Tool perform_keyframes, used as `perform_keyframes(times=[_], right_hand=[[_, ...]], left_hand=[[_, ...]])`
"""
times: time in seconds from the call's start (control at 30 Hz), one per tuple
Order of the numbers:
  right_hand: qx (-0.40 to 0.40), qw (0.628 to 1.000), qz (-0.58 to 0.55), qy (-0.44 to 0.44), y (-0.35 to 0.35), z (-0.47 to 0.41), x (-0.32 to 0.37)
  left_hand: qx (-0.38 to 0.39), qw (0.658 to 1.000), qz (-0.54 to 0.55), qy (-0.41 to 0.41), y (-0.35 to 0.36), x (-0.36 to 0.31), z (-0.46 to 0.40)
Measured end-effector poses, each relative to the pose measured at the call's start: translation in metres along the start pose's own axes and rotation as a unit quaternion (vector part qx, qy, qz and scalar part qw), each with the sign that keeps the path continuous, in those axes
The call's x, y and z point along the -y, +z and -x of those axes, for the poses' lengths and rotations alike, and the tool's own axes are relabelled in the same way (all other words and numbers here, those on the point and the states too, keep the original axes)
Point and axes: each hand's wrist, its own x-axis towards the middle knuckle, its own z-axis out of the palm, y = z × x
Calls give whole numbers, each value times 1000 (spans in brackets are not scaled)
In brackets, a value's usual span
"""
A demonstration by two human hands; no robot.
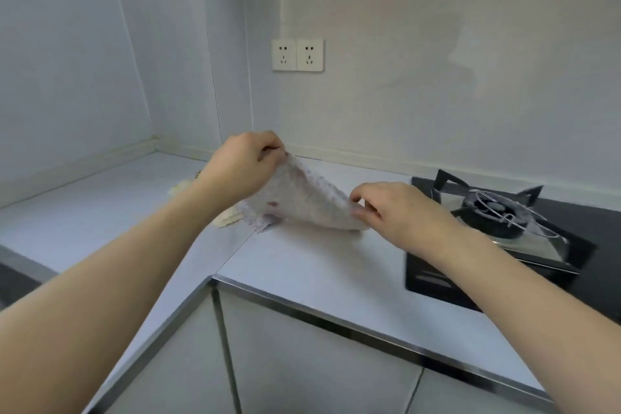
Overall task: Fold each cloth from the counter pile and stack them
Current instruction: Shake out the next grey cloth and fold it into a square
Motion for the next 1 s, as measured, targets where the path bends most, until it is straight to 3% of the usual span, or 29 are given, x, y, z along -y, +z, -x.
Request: perform_keyframes(times=[0.17,0.23,0.4,0.67,0.87,1.0], right_hand=[[-183,981,-56,27,-73,36,16],[-213,976,-35,39,-89,33,17],[-205,976,26,68,-78,4,7],[-114,982,9,151,21,-44,-31],[-121,984,-16,131,50,-33,-32],[-58,991,-19,115,92,18,-20]], left_hand=[[-11,999,29,30,-56,-34,28],[-15,999,28,33,-66,-38,27],[-13,1000,18,11,-52,-18,6],[36,998,-38,-27,37,50,-31],[3,997,-51,52,51,63,-15],[96,985,-55,134,74,88,57]])
